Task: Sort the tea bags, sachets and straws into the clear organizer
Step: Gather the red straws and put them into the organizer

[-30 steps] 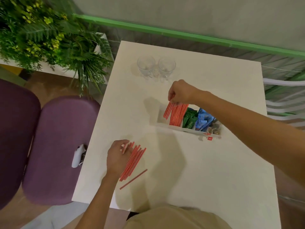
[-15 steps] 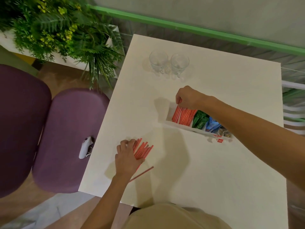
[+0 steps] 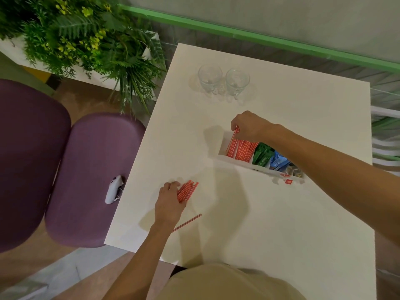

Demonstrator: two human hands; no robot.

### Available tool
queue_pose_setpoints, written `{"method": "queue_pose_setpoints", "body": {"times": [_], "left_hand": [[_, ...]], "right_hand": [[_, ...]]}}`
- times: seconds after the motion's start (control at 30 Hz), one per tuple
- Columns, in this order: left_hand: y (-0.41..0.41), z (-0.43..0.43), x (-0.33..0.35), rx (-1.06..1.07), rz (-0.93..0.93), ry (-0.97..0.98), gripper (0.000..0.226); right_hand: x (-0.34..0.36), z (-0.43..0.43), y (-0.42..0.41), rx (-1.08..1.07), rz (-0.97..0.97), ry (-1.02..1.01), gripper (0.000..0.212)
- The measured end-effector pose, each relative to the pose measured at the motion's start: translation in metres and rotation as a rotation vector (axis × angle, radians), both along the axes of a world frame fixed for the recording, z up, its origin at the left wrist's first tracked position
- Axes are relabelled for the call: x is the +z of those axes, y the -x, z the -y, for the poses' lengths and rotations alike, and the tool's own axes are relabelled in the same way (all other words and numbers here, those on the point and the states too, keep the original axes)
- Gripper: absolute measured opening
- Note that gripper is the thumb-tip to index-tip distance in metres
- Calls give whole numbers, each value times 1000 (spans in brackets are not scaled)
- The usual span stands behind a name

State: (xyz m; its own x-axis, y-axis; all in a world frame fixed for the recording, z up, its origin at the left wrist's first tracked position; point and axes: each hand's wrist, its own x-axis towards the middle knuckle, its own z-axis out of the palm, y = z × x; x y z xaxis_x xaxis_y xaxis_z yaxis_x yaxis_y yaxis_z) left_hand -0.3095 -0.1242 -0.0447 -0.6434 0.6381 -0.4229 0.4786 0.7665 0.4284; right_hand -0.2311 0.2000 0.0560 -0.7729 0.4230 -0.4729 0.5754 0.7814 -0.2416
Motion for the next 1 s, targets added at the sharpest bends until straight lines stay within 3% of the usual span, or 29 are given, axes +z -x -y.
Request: {"method": "queue_pose_setpoints", "body": {"times": [0.23,0.53,0.63,0.73,0.83,1.0], "left_hand": [[6,-2,2,31,34,-60,20],[11,-4,3,28,59,-28,13],[13,-7,4,32,66,-13,9],[15,-8,4,27,72,-3,9],[17,-8,2,30,91,-18,5],[21,-8,0,-6,95,-31,4]], "right_hand": [[5,0,2,-2,8,-19,42],[7,-5,-1,-69,-31,20,52],[13,-7,-4,-116,-101,-3,50],[23,-2,-13,-186,-288,-25,41],[27,22,-25,-255,-454,73,26],[3,79,-43,-260,-373,348,21]]}}
